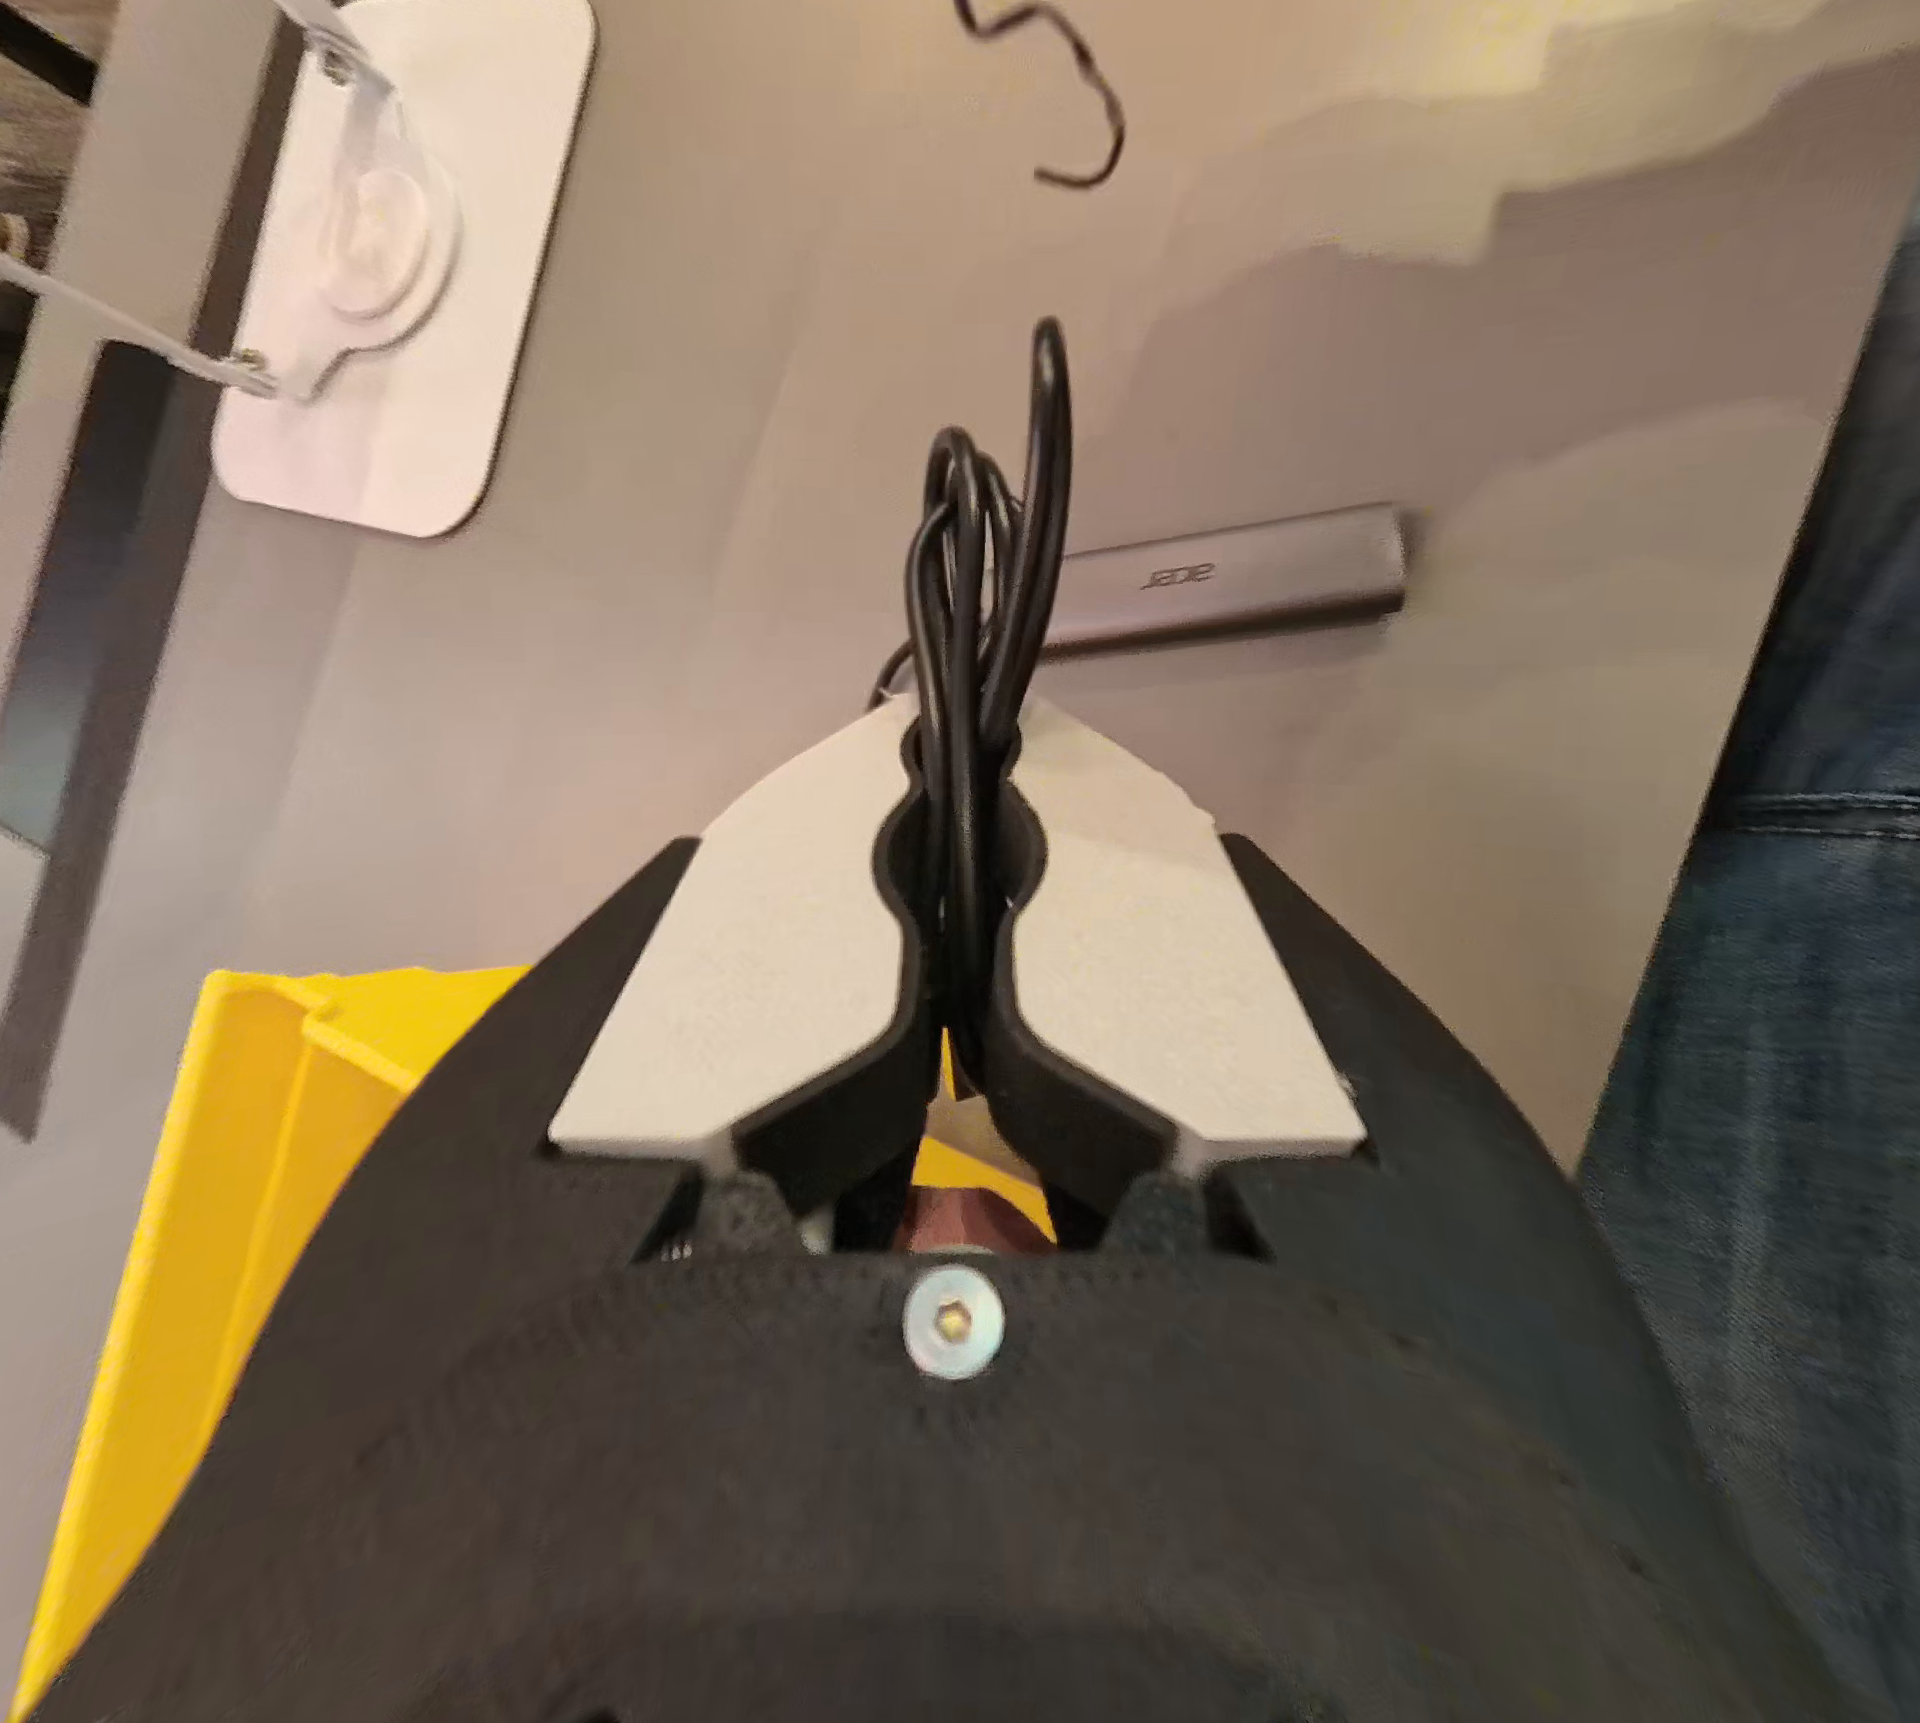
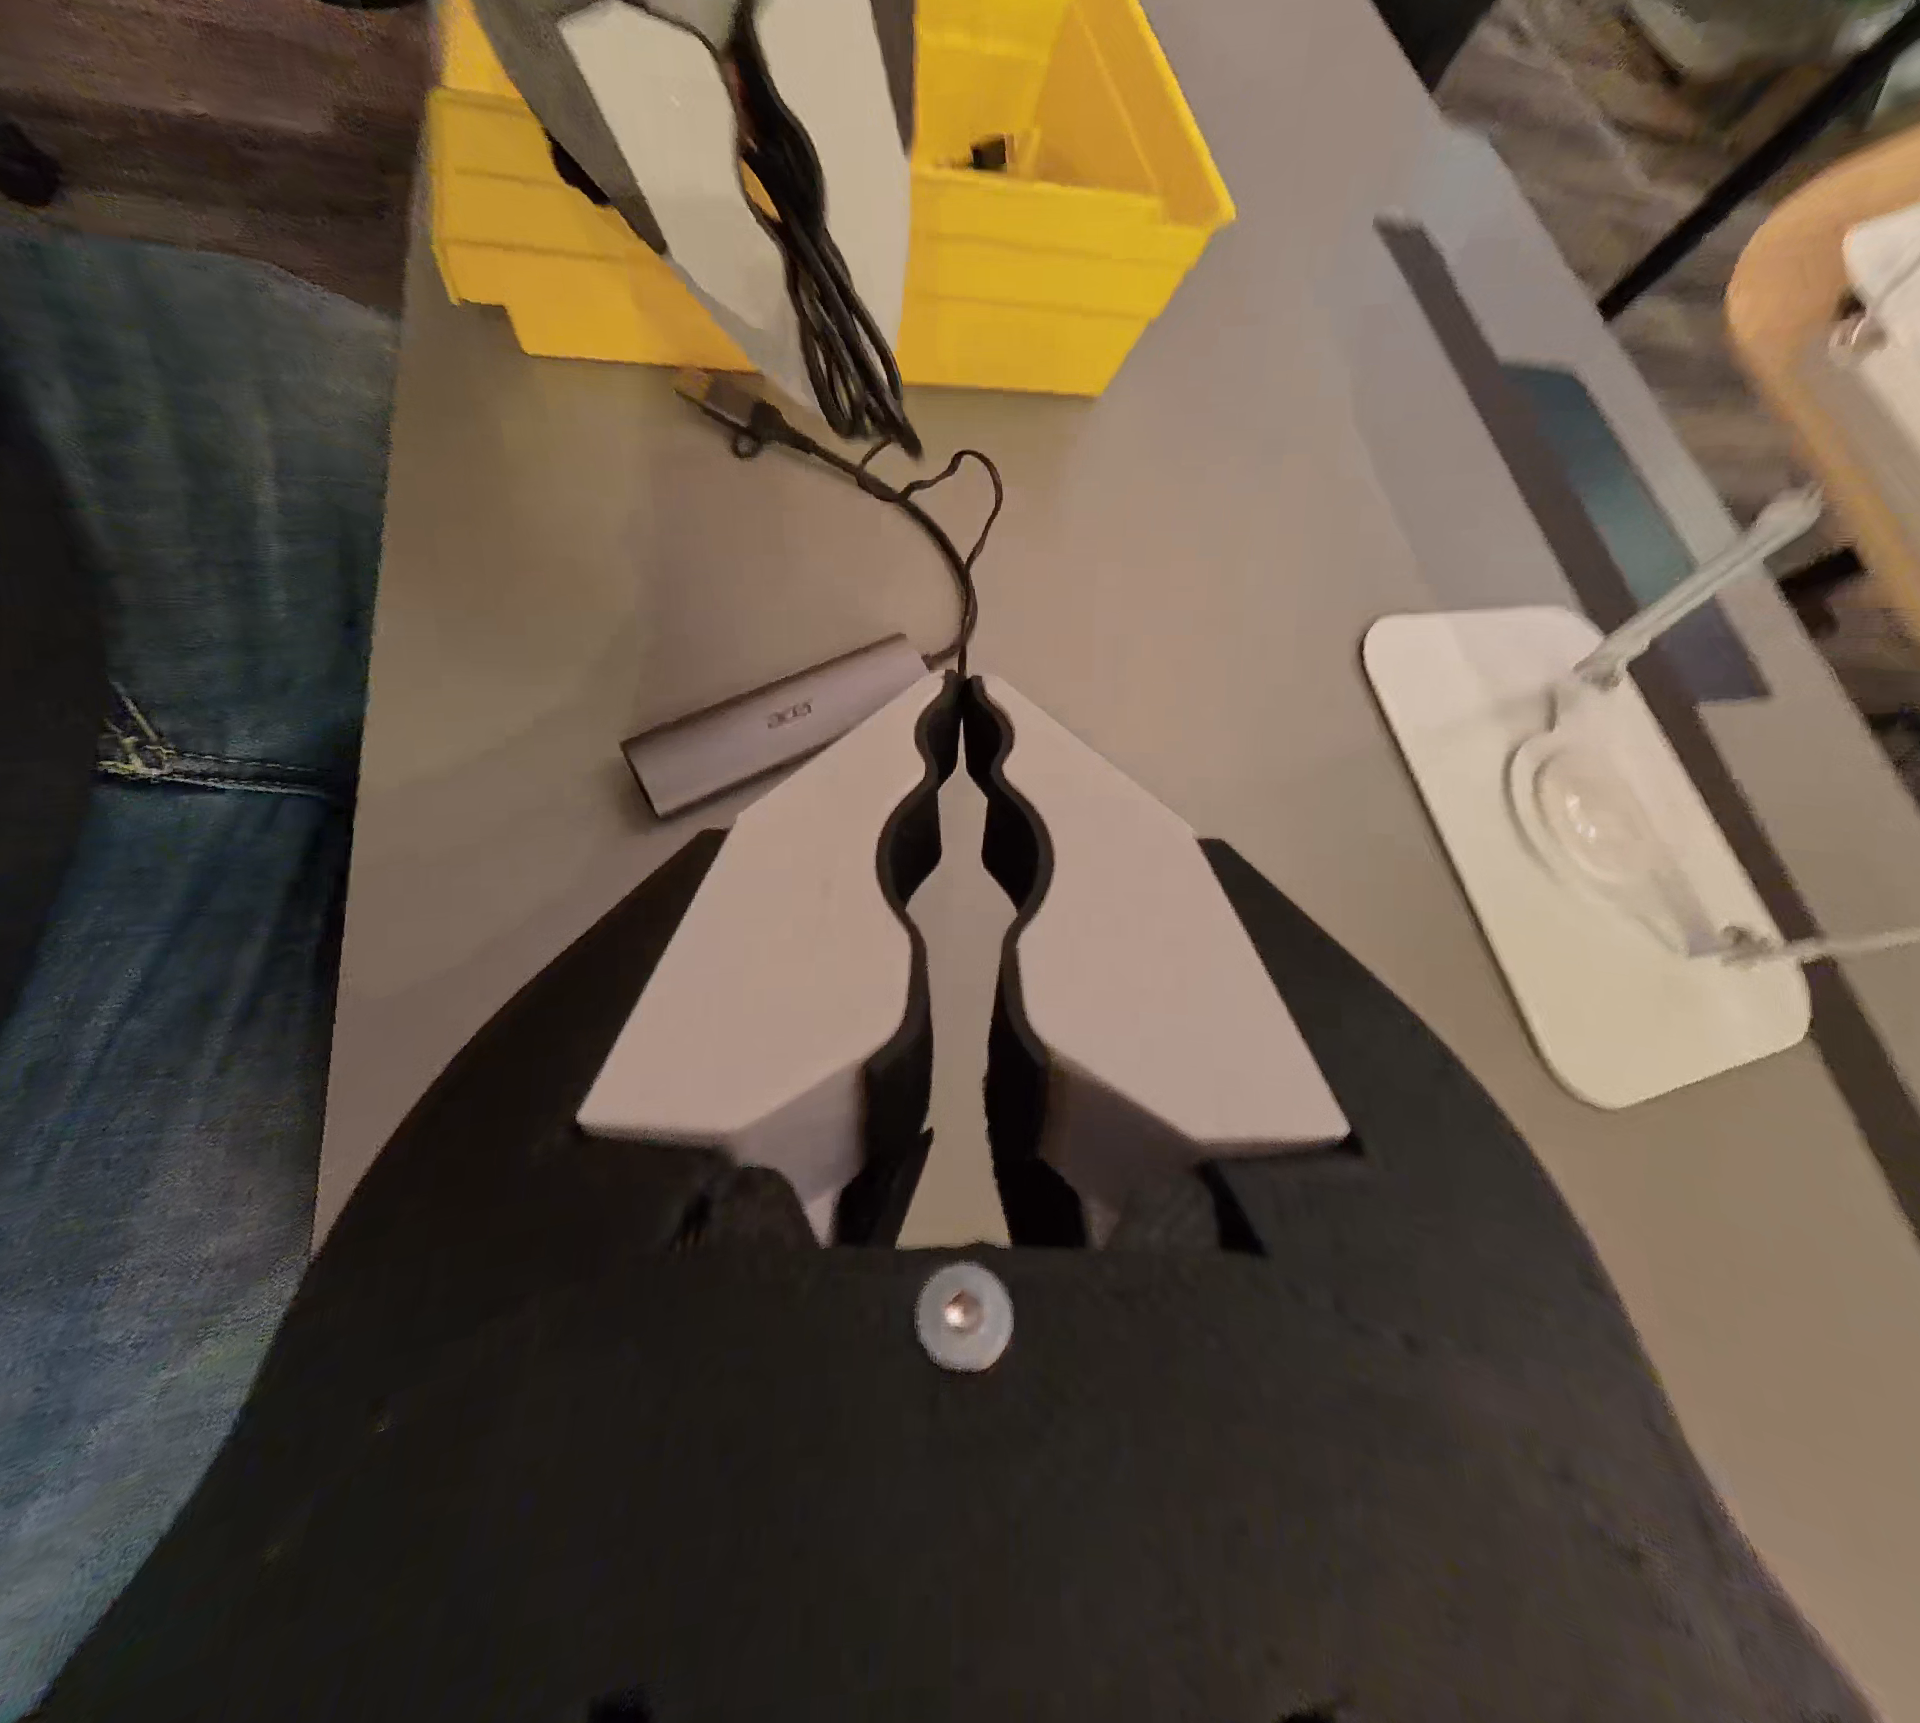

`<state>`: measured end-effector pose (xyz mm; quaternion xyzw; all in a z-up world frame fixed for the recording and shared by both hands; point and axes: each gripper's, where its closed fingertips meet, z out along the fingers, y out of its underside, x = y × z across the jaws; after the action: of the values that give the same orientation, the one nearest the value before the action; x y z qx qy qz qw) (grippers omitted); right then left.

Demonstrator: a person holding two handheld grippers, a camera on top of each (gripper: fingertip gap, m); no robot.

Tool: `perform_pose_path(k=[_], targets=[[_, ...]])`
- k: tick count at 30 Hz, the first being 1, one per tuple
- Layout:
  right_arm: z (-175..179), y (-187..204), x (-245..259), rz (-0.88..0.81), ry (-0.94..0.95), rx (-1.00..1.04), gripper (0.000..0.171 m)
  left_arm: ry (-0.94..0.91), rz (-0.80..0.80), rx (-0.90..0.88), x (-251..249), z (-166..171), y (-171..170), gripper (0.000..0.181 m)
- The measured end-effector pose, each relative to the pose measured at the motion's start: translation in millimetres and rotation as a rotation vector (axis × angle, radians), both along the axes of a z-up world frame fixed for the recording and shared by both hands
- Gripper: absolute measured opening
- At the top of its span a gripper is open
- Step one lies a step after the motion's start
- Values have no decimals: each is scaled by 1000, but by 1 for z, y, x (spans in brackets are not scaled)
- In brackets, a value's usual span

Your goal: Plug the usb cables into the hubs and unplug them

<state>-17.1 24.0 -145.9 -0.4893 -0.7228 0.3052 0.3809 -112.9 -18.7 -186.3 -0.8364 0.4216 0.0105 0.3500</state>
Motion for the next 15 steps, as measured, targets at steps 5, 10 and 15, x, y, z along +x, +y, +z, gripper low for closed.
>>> perform_pose_path(k=[5, 10, 15], targets=[[19, -19, -8, 118, 45, 105, 0, -49, -104, -22, 21, 0, -2, 6], [14, -28, -16, 195, 5, 194, 0, -37, -205, 5, 36, 8, -2, 6], [11, -36, -20, 247, -4, 233, 0, -5, -301, 64, 48, 19, -1, 6]])
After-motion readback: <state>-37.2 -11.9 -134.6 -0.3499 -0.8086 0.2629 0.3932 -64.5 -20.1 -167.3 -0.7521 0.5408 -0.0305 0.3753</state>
